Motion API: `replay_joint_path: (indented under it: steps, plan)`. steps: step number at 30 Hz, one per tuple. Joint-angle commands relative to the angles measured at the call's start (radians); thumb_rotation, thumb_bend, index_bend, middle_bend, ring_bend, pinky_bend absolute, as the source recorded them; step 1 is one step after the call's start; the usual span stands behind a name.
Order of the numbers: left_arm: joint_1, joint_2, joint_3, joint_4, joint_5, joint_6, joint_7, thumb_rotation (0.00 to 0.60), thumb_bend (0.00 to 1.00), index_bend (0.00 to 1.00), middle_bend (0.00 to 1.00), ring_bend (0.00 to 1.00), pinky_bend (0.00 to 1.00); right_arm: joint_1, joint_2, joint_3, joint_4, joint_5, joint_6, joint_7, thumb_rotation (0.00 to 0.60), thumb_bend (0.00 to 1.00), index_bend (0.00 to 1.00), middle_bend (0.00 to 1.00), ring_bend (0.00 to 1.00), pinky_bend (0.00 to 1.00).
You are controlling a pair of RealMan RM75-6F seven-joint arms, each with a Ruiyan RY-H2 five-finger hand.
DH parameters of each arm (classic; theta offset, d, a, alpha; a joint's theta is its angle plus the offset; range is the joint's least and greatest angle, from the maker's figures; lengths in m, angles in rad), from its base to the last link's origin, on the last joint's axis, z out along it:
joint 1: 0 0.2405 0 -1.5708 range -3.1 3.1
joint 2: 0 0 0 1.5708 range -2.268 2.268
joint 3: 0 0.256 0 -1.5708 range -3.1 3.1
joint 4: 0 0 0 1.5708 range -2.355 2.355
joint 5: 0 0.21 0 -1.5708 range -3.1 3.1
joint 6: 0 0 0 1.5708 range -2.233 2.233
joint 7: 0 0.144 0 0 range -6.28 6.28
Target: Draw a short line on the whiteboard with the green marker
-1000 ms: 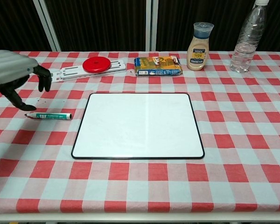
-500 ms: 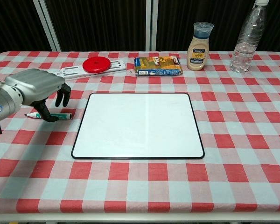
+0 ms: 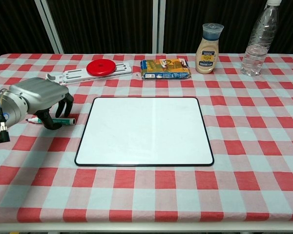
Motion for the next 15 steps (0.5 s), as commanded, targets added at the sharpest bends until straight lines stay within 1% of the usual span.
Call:
replay_joint_path:
  steps: [1,11,15]
  plan:
    - [-0.002,-0.004,0.003,0.007,0.003,0.005,-0.006,0.600,0.31,0.49,0.52,0.81,0.95,0.000,-0.001,0.000,0.000,0.002,-0.002,0.000,0.600,0.16,0.11,0.17,0.09,0.11]
    - [-0.015,-0.013,0.018,0.029,0.001,-0.003,-0.019,0.600,0.32,0.49,0.52,0.81,0.95,-0.002,-0.001,0.000,0.001,0.011,-0.008,0.000,0.600,0.16,0.11,0.17,0.09,0.11]
    - [-0.017,-0.016,0.023,0.039,0.010,-0.003,-0.030,0.600,0.35,0.51,0.53,0.81,0.95,-0.001,-0.001,0.000,0.000,0.013,-0.011,-0.001,0.600,0.16,0.11,0.17,0.09,0.11]
